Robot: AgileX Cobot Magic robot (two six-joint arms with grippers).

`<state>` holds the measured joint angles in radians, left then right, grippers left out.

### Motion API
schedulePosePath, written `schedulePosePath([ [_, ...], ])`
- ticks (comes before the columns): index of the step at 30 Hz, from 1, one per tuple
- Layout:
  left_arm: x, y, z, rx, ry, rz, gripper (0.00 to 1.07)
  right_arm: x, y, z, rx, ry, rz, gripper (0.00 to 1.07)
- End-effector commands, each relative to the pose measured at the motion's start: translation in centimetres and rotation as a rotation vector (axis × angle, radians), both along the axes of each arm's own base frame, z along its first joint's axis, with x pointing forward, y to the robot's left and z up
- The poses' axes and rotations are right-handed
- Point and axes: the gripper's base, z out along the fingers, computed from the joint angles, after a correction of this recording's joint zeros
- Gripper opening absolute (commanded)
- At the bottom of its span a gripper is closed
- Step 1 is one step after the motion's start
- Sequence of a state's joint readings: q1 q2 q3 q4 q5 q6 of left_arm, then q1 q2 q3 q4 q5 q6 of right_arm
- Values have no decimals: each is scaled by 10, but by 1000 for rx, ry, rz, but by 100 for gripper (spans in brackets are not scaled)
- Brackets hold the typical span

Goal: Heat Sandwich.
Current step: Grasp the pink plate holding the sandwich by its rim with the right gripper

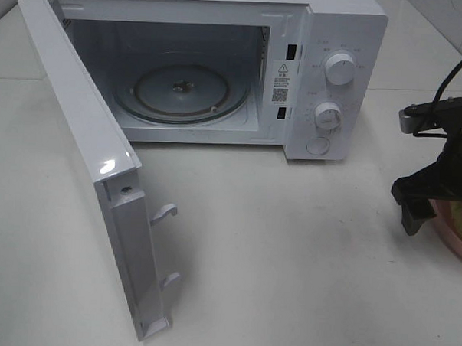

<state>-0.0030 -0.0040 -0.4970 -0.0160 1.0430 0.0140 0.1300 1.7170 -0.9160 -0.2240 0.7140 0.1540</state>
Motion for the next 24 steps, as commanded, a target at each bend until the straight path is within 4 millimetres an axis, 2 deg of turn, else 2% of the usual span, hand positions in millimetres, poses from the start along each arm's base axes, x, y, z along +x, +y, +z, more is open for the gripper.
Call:
schedulePosePath([
  [1,-4,0,0,1,-35,3,101,5,0,-8,0,-3,0,91],
  [10,-4,0,0,1,-35,3,101,11,1,-29,7,15,9,89],
  [18,-4,0,0,1,-35,3,101,12,2,-33,8,17,19,87],
  [24,-4,0,0,1,-35,3,101,12,2,-44,5,53,18,84],
])
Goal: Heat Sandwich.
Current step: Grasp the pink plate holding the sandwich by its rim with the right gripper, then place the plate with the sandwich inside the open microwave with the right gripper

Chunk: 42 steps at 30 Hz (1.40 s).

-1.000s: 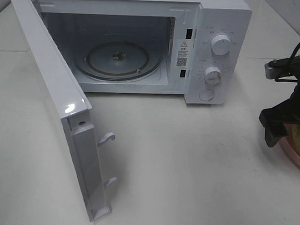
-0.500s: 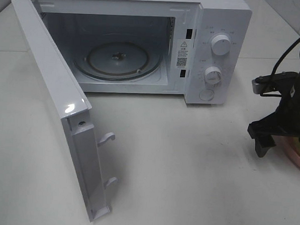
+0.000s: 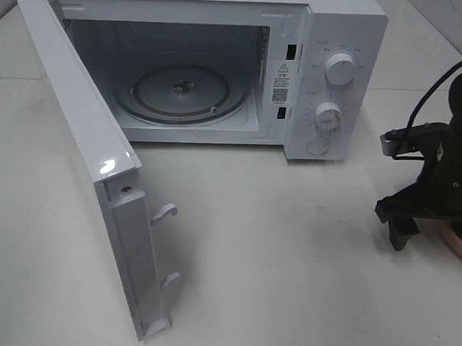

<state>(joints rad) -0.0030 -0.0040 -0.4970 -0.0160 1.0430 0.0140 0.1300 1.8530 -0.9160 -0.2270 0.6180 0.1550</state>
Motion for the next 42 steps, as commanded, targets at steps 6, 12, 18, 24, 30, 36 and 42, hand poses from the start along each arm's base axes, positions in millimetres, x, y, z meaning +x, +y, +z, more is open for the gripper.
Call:
schedulePosePath([
  [6,-4,0,0,1,-35,3,101,1,-1,-3,-3,8,-1,79],
  [12,-4,0,0,1,-35,3,101,0,-1,-3,-8,19,-8,54],
  [18,-4,0,0,1,-35,3,101,1,-5,-3,-44,14,18,19],
  [24,-4,0,0,1,-35,3,101,2,-7,-2,-76,7,33,0],
  [30,-4,0,0,1,-35,3,101,1,-7,-2,-80,19,31,0],
  [36,-4,0,0,1,-35,3,101,-1,-8,-2,-86,33,29,0],
  [42,-4,0,0,1,-35,3,101,-1,-10,-1,-110,37,15,0],
])
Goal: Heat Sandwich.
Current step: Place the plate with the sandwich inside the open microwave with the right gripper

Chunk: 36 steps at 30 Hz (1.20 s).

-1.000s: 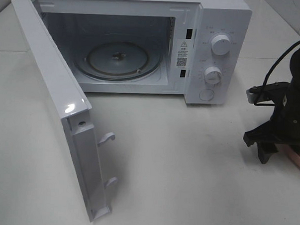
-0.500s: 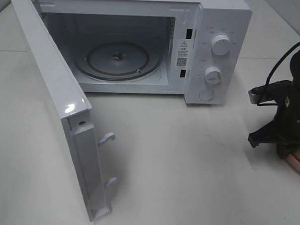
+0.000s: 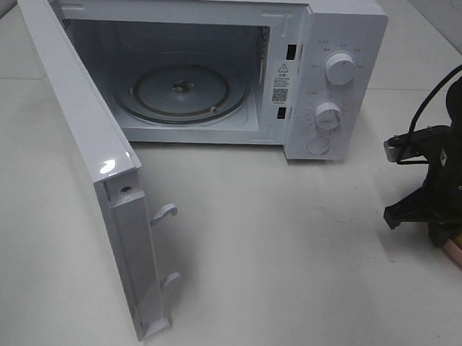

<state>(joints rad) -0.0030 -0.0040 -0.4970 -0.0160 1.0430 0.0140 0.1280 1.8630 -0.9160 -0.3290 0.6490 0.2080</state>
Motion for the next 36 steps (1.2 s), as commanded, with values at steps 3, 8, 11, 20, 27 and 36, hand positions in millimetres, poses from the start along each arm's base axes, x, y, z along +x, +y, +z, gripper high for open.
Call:
schedulePosePath([
  [3,-4,0,0,1,-35,3,101,-2,-4,2,-50,23,-8,0],
  [8,-4,0,0,1,-35,3,101,-4,-3,10,-83,16,-14,0],
  [11,-4,0,0,1,-35,3,101,-5,-1,20,-109,-3,2,0],
  [20,-4,0,0,1,-35,3,101,-15,12,36,-161,12,34,0],
  [27,-4,0,0,1,-35,3,101,-30,28,51,-182,14,89,1],
  [36,-4,0,0,1,-35,3,101,-60,42,70,-174,1,139,1],
])
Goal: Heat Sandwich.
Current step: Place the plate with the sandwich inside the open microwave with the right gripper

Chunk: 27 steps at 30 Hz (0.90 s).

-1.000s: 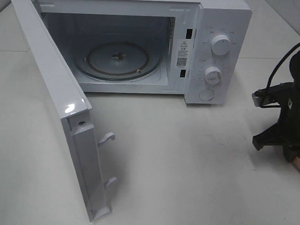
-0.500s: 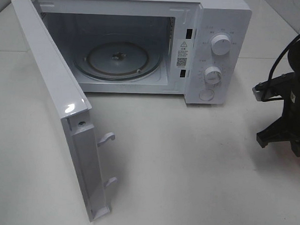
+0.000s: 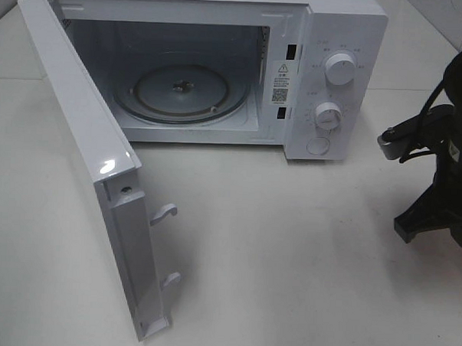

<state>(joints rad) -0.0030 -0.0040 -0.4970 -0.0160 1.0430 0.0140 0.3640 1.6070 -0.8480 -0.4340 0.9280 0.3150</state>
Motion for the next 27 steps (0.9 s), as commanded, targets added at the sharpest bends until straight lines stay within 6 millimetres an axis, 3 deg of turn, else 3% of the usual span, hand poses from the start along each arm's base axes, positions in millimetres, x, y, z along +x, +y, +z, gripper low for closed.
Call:
schedulePosePath([
  [1,-4,0,0,1,-35,3,101,-13,3,9,-12,-4,15,1],
  [27,-4,0,0,1,-35,3,101,-89,54,41,16,-23,339,2],
])
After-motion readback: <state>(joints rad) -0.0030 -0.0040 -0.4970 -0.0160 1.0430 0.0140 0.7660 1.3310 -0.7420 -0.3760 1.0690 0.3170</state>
